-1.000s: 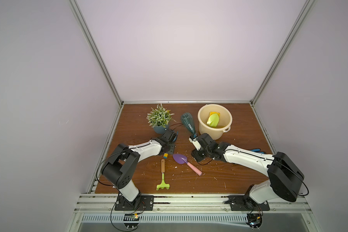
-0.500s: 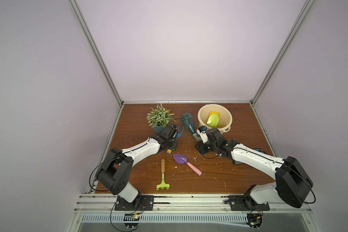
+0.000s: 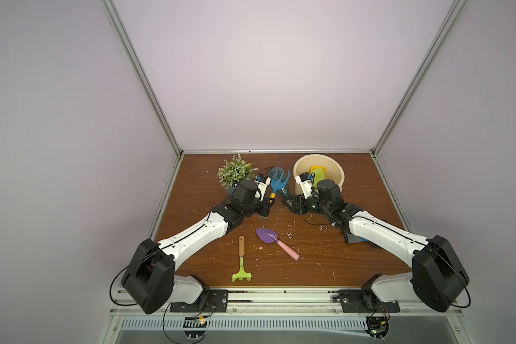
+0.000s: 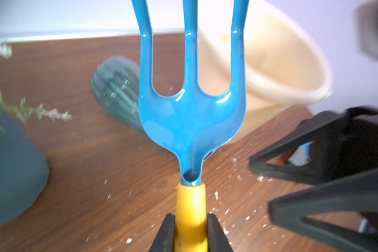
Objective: Organize the gardening tools
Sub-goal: Pick up the gardening tool from the center of the board.
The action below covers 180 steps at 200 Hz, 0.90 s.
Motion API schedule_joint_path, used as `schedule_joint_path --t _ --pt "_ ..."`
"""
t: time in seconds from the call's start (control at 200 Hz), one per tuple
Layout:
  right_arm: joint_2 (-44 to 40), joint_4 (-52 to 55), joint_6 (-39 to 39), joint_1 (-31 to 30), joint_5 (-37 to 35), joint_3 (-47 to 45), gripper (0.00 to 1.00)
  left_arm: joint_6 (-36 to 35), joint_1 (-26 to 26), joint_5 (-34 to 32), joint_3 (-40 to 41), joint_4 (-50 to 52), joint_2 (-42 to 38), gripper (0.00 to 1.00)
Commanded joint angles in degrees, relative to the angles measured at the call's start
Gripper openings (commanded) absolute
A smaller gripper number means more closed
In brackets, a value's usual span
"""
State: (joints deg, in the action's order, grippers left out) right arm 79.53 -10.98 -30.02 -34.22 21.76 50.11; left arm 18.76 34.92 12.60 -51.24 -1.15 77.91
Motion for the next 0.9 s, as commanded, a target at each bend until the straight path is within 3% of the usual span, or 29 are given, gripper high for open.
schedule_joint_path --t 0.0,0.19,0.55,0.715,0.816,0.856,0.896 --pt "-0.94 -13.38 -6.65 1.07 5.32 1.71 0.56 1.90 0.67 2.99 0.15 -6.76 -1.51 0.02" --pt "0.77 -21.00 -11.36 1.87 6.92 3.38 0.56 2.07 1.94 3.41 -0.29 -8.25 -1.37 0.03" --pt "4.14 -20.25 -12.53 1.83 5.33 7.51 0.51 2.25 5.38 2.47 -0.36 -10.72 -2.69 0.03" --pt "3.06 -19.54 -11.33 1.79 4.59 7.62 0.35 2.10 5.51 1.22 0.58 -10.28 -4.10 0.04" --pt "1.93 -17.29 -9.70 1.81 2.75 7.52 0.18 2.15 5.51 -0.30 1.38 -10.12 -4.43 0.07" --pt "1.61 -16.01 -8.88 1.93 1.91 7.80 0.13 2.15 5.51 -0.58 1.65 -10.10 -4.49 0.10" --pt "1.34 -14.19 -7.82 2.00 0.84 8.21 0.10 2.23 5.51 -0.86 1.72 -10.03 -4.43 0.19"
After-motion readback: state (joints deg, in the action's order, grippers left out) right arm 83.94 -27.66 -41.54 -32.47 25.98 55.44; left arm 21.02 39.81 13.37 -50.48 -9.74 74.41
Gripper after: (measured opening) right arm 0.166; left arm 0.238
